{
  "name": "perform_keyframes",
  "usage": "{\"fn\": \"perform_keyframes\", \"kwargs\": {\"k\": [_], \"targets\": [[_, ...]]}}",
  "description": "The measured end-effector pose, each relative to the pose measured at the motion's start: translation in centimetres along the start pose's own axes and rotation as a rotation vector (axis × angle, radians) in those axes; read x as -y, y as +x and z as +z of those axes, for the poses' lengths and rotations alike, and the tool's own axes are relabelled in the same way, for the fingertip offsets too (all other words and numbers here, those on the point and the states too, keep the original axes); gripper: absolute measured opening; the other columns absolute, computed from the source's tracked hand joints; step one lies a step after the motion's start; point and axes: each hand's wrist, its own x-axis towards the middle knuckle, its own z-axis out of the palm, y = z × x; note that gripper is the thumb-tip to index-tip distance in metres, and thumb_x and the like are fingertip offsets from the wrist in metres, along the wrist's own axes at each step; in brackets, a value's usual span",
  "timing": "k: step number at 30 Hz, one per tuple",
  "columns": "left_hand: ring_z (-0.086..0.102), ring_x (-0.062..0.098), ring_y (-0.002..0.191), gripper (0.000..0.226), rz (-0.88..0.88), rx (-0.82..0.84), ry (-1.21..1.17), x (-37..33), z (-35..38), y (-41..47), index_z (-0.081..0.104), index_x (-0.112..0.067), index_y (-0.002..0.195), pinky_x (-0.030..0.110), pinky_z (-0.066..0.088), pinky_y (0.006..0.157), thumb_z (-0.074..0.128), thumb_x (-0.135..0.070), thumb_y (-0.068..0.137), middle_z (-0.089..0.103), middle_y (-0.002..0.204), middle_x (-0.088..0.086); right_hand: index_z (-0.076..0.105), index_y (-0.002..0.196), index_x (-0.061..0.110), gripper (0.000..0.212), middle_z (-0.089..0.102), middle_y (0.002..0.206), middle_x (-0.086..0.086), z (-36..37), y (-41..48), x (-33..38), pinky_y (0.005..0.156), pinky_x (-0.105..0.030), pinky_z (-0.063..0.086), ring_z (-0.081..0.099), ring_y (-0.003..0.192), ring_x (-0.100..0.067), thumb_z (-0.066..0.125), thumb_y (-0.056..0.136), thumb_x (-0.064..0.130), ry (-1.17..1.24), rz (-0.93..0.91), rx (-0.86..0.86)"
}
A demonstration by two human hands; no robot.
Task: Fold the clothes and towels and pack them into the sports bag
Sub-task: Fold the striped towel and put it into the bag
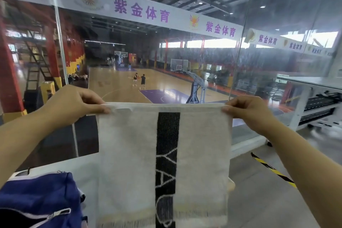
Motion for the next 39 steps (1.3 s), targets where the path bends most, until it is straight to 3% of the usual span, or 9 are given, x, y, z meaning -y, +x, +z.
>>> {"fn": "perform_keyframes", "kwargs": {"k": [4,10,13,17,20,27,29,32,39], "targets": [[0.067,0.01,0.076,0.039,-0.004,0.113,-0.161,1.2,-0.8,-0.5,0.078,-0.025,0.069,0.024,0.047,0.069,0.084,-0.054,0.043,0.074,0.077,-0.007,0.075,0.061,0.018,0.054,0.07,0.065,0.001,-0.3,-1.2,-0.4,0.064,-0.026,0.058,0.066,0.064,-0.014,0.087,0.032,0.062,0.247,-0.005,0.096],[0.066,0.03,0.083,0.078,-0.06,0.286,-0.376,3.4,-0.5,0.2,0.076,-0.02,0.082,0.041,0.055,0.075,0.088,-0.06,0.016,0.074,0.083,0.009,0.075,0.063,0.02,0.054,0.068,0.062,0.002,-0.3,-1.0,-1.5,0.054,-0.019,0.052,0.059,0.055,-0.012,0.087,0.032,0.063,0.261,-0.005,0.155],[0.069,0.017,0.08,0.063,-0.058,0.306,-0.249,3.3,-0.4,1.1,0.072,-0.036,0.092,0.037,0.057,0.074,0.082,-0.06,0.034,0.074,0.085,-0.004,0.077,0.077,0.025,0.045,0.068,0.062,0.002,0.1,-0.2,-1.5,0.047,-0.021,0.045,0.048,0.046,-0.012,0.087,0.043,0.053,0.151,0.009,0.103],[0.06,0.006,0.08,0.003,0.019,0.282,0.223,3.0,2.0,3.5,0.065,-0.038,0.083,0.019,0.041,0.066,0.065,-0.041,0.082,0.068,0.086,-0.012,0.072,0.094,0.021,0.019,0.066,0.067,0.005,2.3,2.3,-1.6,0.044,-0.019,0.045,0.048,0.038,-0.005,0.077,0.076,0.021,-0.171,0.056,0.053],[0.054,0.012,0.084,0.01,0.086,0.181,0.454,4.1,3.8,5.6,0.063,-0.031,0.091,0.027,0.04,0.072,0.053,-0.033,0.092,0.061,0.096,-0.005,0.072,0.086,0.018,0.003,0.071,0.074,-0.005,4.2,4.6,-2.4,0.051,-0.023,0.054,0.061,0.048,-0.015,0.07,0.085,0.019,-0.301,0.041,0.037],[0.058,0.026,0.082,0.021,0.169,-0.264,0.199,2.9,4.9,8.7,0.062,-0.009,0.1,0.045,0.053,0.078,0.047,-0.024,0.096,0.054,0.098,0.007,0.068,0.078,0.021,0.009,0.069,0.079,-0.001,5.9,7.8,-2.9,0.084,-0.046,0.054,0.069,0.078,-0.025,0.066,0.086,0.022,-0.159,0.005,-0.23],[0.061,0.02,0.074,0.019,0.201,-0.336,0.102,2.2,4.5,8.5,0.063,-0.009,0.099,0.03,0.057,0.071,0.049,-0.021,0.096,0.055,0.101,0.008,0.063,0.074,0.032,0.015,0.067,0.079,0.008,5.4,7.3,-3.0,0.085,-0.048,0.054,0.069,0.08,-0.023,0.066,0.086,0.024,-0.063,-0.027,-0.265],[0.056,0.005,0.07,0.011,0.19,-0.297,0.088,2.5,5.1,5.4,0.063,-0.013,0.096,0.004,0.046,0.063,0.054,-0.02,0.094,0.054,0.097,0.003,0.064,0.075,0.036,0.016,0.069,0.08,0.006,5.2,5.1,-4.3,0.081,-0.05,0.054,0.068,0.081,-0.027,0.068,0.085,0.023,-0.047,-0.024,-0.232],[0.056,0.002,0.082,0.008,0.008,0.162,0.078,9.1,11.4,-7.3,0.063,-0.028,0.078,0.016,0.041,0.065,0.065,-0.032,0.085,0.059,0.081,-0.012,0.069,0.081,0.023,0.003,0.07,0.081,0.005,7.3,-4.7,-10.2,0.075,-0.03,0.05,0.064,0.073,-0.007,0.07,0.084,0.023,-0.241,0.232,0.26]]}}
